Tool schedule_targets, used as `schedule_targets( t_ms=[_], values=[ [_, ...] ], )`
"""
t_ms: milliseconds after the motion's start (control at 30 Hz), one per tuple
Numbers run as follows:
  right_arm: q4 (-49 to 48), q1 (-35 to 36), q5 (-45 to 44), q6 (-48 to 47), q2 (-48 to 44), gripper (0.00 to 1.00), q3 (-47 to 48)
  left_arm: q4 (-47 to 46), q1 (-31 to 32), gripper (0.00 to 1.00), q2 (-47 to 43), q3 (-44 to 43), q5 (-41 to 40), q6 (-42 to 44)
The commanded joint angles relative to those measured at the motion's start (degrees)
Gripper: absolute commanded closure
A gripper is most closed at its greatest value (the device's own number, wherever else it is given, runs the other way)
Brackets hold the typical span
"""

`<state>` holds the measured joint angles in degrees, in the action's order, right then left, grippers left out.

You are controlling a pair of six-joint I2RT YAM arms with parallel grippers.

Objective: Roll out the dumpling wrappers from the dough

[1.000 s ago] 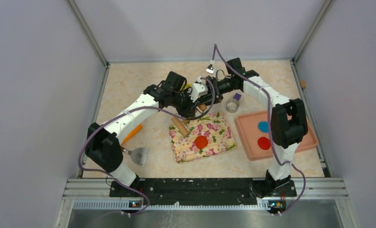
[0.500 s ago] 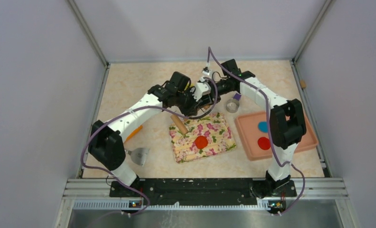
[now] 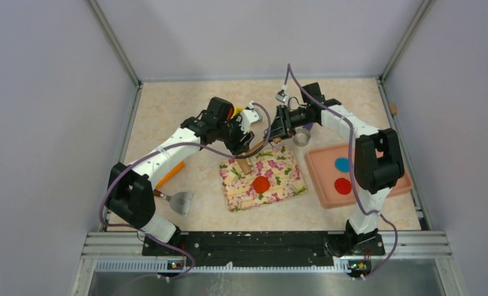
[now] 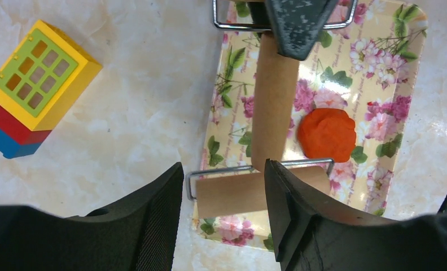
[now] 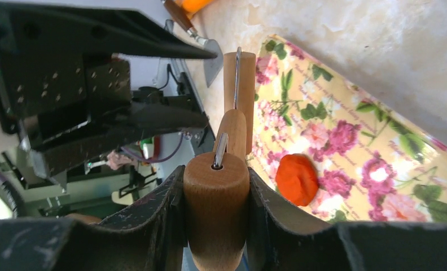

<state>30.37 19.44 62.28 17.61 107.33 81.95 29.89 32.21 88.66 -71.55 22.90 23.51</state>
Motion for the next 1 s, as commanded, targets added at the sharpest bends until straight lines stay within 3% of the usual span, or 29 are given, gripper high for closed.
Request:
schedule_targets(
  t_ms=[0,333,633,733,933,967],
  values=[
    [-6.7,-0.2,6.8,4.2,-4.8,1.0,-0.5,-3.9,-0.9,0.42,-0.1,1.1,7.6,5.1],
    [-10.9,-1.8,7.8,8.2,-5.7,1.0,-3.3,-5.1,-0.3,0.41,1.8,0.5,14.6,5.3],
    [-16.6,-2.5,10.5,13.3,-6.3,1.0,-5.3,-5.0,-0.2,0.48,3.7,1.9,10.6,8.4],
    [-16.2,-2.6,10.1,13.0,-6.6,1.0,-5.7,-7.0,-0.2,0.61,4.0,2.5,10.1,8.1],
    [-7.5,-2.8,1.5,5.8,-7.0,1.0,-3.6,-6.7,-0.2,0.99,4.3,0.9,10.9,6.5],
    [-5.6,-2.7,-1.1,4.3,-7.4,0.94,-3.2,-6.6,-0.2,1.0,4.0,0.8,11.1,6.4]
  ],
)
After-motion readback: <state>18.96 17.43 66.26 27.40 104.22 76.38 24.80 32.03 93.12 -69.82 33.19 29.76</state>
